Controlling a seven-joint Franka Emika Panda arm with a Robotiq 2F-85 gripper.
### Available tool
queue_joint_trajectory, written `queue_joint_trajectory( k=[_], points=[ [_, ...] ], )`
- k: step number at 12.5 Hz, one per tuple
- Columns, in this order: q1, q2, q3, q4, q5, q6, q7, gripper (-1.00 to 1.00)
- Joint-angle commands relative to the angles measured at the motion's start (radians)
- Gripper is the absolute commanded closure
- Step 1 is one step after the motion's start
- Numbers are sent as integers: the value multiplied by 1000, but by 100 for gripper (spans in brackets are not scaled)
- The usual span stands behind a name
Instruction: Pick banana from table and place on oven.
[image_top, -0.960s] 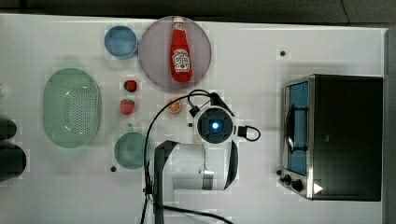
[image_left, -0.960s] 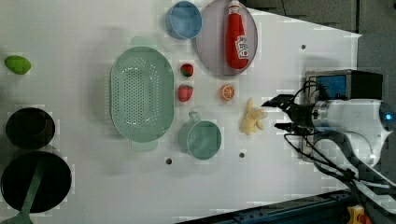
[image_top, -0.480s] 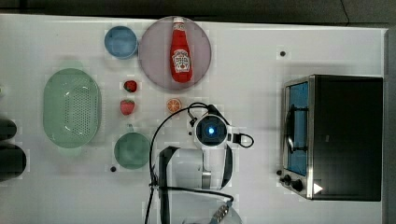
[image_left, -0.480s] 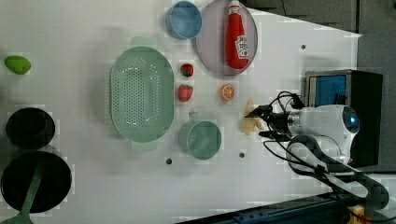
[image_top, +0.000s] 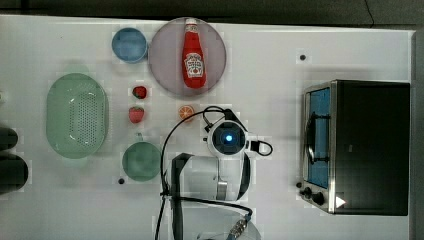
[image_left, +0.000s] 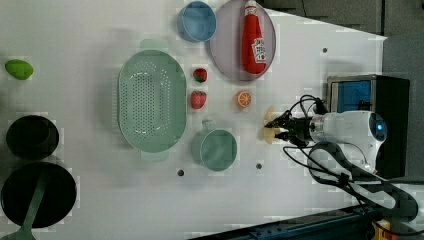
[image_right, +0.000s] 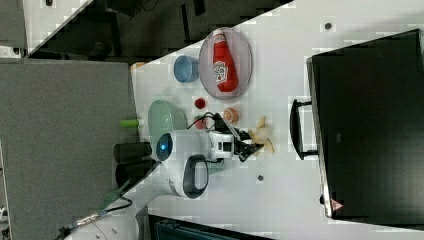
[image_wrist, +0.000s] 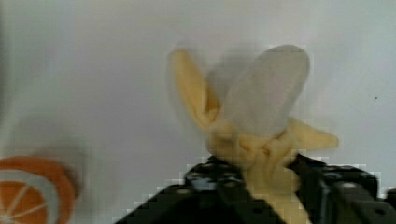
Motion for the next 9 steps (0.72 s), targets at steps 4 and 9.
queue_joint_trajectory(
  k=[4, 9],
  points=[
    [9, -77, -7, -2, -19, -4, 31, 62],
    [11, -398, -3, 97, -19, -389, 31, 62]
  ],
)
